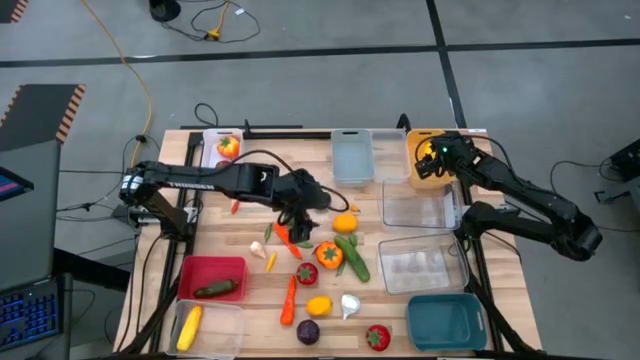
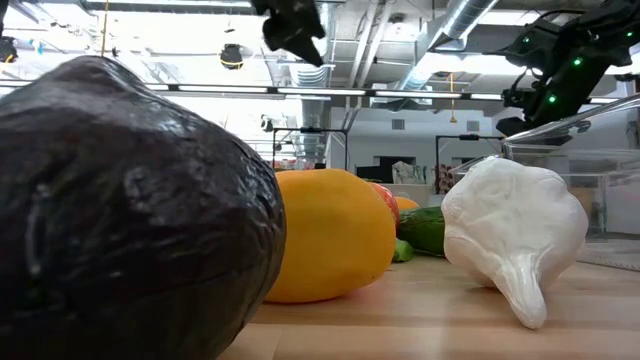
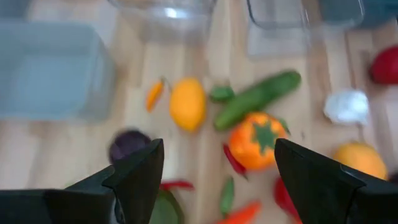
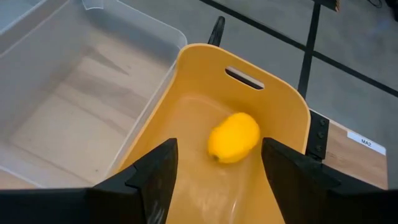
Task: Sort produce into baskets
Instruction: Put the small corn into the bottom white transparent bin
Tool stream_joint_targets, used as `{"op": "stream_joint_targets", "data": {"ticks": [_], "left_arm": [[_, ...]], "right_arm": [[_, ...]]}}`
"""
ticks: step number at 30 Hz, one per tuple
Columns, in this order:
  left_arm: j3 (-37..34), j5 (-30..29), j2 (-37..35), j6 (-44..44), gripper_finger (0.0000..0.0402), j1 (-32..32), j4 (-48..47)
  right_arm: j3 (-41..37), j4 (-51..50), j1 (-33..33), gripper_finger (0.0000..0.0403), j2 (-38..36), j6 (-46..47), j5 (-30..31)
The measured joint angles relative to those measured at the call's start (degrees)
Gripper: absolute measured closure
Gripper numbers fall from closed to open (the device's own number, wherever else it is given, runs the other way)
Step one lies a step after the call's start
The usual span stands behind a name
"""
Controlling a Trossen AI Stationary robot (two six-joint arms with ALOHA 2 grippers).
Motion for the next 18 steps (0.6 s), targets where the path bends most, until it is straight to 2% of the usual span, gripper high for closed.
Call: {"op": "stream_joint_targets", "data": {"ticks": [9, 18], "left_arm": [[0.0, 0.99, 0.02, -3.56, 0.011, -3.78, -15.07], [-1.32, 0.95, 0.02, -9.6, 0.011, -8.9, -17.94]], "right_arm": [[-0.02, -0.03, 0.0, 0.0142, 0.0, -0.02, -0.02], [-0.02, -0.04, 0.0, 0.0142, 0.0, -0.07, -0.04]]}}
